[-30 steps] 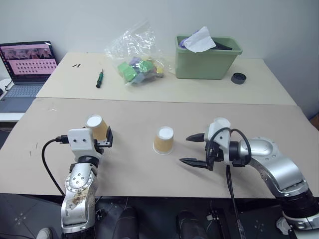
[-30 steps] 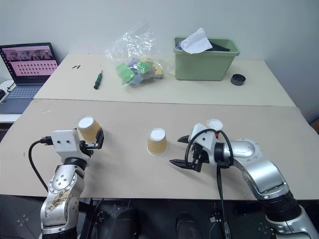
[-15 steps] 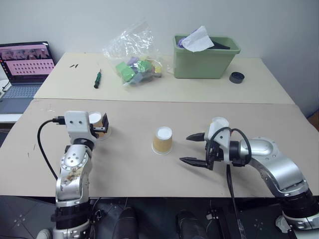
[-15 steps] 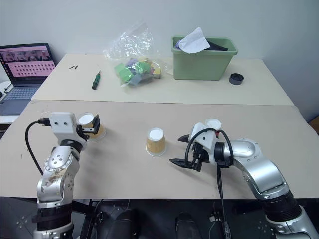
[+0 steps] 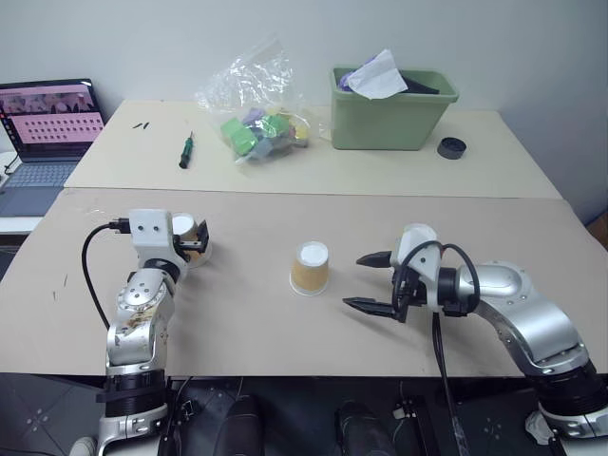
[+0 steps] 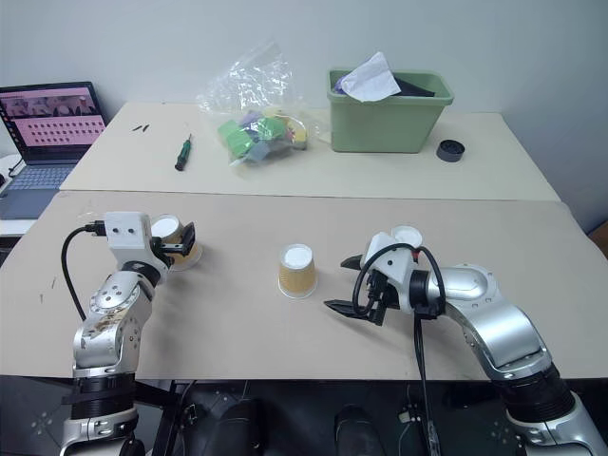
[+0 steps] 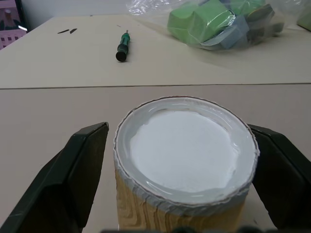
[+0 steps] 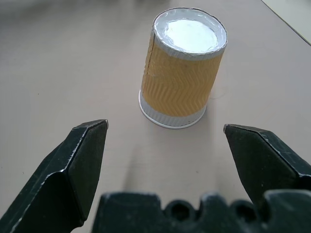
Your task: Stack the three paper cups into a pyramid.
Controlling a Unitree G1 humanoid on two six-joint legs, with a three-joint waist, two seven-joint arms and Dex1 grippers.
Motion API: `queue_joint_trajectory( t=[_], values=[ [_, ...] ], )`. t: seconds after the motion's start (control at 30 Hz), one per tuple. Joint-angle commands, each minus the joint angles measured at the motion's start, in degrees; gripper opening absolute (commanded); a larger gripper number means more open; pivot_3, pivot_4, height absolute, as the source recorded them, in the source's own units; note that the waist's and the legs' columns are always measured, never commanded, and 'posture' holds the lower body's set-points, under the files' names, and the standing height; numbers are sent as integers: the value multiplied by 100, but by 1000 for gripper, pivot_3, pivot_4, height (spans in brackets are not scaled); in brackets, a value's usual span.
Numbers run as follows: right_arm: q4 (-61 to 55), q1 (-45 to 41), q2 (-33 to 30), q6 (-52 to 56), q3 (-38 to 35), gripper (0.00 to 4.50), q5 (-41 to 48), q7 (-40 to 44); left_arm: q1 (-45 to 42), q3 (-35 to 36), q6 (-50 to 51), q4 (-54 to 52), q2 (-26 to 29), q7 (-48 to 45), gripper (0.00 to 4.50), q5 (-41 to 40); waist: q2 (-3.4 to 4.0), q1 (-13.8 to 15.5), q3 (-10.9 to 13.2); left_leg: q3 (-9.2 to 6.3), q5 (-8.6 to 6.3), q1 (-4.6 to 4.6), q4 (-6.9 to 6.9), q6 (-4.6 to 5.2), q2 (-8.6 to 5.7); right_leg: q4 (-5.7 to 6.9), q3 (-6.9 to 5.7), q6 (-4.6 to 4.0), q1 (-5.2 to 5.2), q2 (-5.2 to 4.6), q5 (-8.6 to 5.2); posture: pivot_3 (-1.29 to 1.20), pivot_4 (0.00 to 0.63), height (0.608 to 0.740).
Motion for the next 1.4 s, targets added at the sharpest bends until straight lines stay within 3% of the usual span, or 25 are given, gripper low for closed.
queue_joint_trajectory(
  t=[0.03, 0.07, 0.13, 0.3, 0.5, 0.7, 1.1, 1.3, 1.37, 1.4],
  values=[
    [-178, -29, -14, -67, -225, 4500, 40, -38, -64, 64, -225, -44, 101, -52, 3255, -31, 0, 0, 0, 0, 0, 0, 0, 0, 0, 0, 0, 0, 0, 0, 0, 0, 150, 692],
    [-179, -24, -13, -69, -219, 4500, 33, -43, -82, 43, -209, -12, 110, -76, 2861, -32, 0, 0, 0, 0, 0, 0, 0, 0, 0, 0, 0, 0, 0, 0, 0, 0, 150, 692],
    [-180, -15, -11, -67, -213, 4500, 19, -60, -102, 0, -216, 41, 126, -104, 2553, -8, 0, 0, 0, 0, 0, 0, 0, 0, 0, 0, 0, 0, 0, 0, 0, 0, 150, 692],
    [-195, 28, -22, -63, -197, 4500, -16, -106, -131, -355, -650, 76, 330, -470, 2553, 151, 0, 1, 0, 0, 0, 0, 0, 0, 0, -1, 0, 0, 0, 0, 0, 0, 150, 692],
    [-205, 67, -8, -62, -142, 4500, -66, -170, -67, -1362, -953, -135, 574, -2079, 2553, -206, -1, 40, 1, 1, 0, -2, -4, 0, -3, -8, -2, -1, 0, -3, 0, 0, 150, 692],
    [-271, 122, -102, -25, -298, 4500, -80, -281, -63, -1715, -1166, 219, 766, -3057, 2553, -385, 0, 2, 0, 1, 0, -2, -18, 0, -2, -14, -1, -2, -3, -2, -1, 0, 150, 692],
    [-346, 272, -242, 35, -493, 4500, -99, -433, -348, -2260, -870, 388, 968, -4269, 2553, -606, 1, 7, 0, 1, 0, -1, -19, 1, -2, -21, -2, -1, 2, -3, -2, 0, 150, 692],
    [-401, 336, -296, 71, -577, 4500, -73, -479, -418, -2406, -942, 526, 936, -4363, 2553, -514, 1, 31, -1, 0, 0, 3, -16, 1, -2, -21, -3, -1, 9, -3, -1, 0, 150, 692],
    [-408, 349, -301, 77, -598, 4500, -69, -492, -422, -2398, -935, 532, 943, -4399, 3575, -547, 1, 34, -1, 0, 0, 4, -16, 1, -2, -21, -3, -1, 10, -3, -2, 0, 150, 692],
    [-409, 353, -301, 79, -606, 4500, -70, -494, -423, -2397, -938, 524, 955, -4416, 3800, -550, 2, 34, -1, 0, 0, 4, -16, 1, -2, -21, -3, -1, 10, -3, -2, 0, 150, 692]
  ],
)
